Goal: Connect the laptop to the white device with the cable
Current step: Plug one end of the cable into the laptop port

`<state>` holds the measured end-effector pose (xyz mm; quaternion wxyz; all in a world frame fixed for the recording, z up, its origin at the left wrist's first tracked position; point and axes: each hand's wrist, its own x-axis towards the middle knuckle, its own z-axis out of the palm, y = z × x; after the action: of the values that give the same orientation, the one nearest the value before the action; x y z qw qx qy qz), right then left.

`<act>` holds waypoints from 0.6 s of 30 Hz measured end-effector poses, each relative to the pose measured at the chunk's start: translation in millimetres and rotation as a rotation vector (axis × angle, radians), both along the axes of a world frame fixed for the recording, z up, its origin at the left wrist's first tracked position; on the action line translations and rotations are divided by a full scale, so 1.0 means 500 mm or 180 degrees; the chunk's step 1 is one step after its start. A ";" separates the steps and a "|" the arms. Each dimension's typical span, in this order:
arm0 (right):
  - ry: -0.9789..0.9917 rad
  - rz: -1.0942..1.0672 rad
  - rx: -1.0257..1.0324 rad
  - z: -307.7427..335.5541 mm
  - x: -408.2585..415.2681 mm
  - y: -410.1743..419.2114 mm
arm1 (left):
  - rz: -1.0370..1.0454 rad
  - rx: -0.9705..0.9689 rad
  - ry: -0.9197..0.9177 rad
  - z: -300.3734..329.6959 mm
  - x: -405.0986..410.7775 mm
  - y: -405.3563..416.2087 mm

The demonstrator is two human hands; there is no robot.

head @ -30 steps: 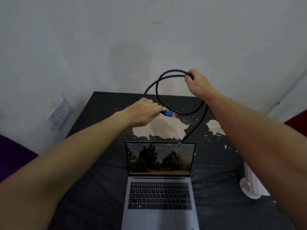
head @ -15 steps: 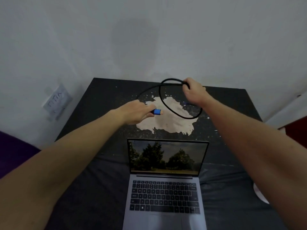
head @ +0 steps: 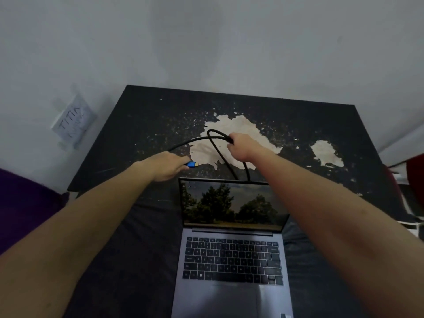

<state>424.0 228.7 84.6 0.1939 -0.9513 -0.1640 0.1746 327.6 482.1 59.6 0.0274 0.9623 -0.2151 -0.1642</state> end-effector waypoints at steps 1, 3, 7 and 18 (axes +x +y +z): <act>0.0000 0.0018 -0.0009 -0.004 -0.002 0.009 | 0.0078 -0.0019 0.0071 -0.005 -0.006 0.007; 0.0005 0.0015 0.0032 -0.011 -0.007 0.024 | 0.0292 -0.0071 0.0155 -0.016 -0.019 0.024; 0.0152 0.0067 0.0034 -0.002 -0.025 0.046 | 0.0750 -0.0183 0.0219 -0.025 -0.055 0.058; -0.0112 0.0112 0.0335 0.042 -0.127 0.057 | 0.1328 -0.0547 0.0334 -0.012 -0.226 0.099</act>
<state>360.8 257.1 105.7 0.2377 -0.9397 -0.1931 0.1523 214.8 531.9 53.7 0.1537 0.9702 -0.0229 -0.1858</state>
